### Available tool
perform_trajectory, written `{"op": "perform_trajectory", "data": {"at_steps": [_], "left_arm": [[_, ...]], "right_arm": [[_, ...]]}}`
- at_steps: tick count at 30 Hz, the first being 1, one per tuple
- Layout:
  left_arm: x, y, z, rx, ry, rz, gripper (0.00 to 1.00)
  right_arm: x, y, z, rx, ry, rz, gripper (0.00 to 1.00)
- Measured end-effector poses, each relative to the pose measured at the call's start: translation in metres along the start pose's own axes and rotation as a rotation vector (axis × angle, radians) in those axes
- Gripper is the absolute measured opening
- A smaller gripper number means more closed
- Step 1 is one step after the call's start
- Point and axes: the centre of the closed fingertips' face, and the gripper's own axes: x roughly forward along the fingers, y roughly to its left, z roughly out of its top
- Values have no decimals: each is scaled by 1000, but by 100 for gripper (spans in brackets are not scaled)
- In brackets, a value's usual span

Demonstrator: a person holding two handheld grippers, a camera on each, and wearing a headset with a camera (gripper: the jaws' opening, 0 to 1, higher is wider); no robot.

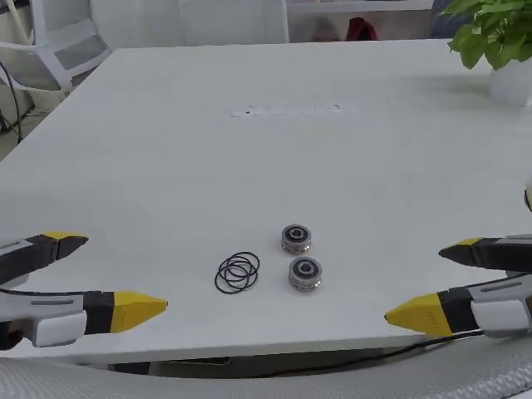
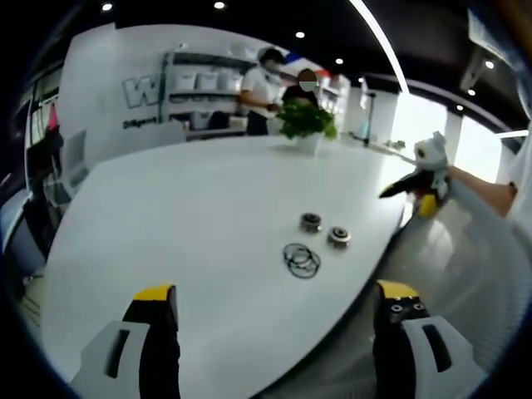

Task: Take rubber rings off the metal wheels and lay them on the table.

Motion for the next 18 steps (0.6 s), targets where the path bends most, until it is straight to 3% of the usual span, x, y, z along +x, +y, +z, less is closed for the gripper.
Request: {"op": "perform_trajectory", "data": {"at_steps": [10,18], "left_arm": [[0,0,-2,11,14,10,98],[1,-1,-5,65,53,13,97]], "right_arm": [[-3,-2,2,31,-29,-9,90],[0,2,1,51,-29,25,90]]}}
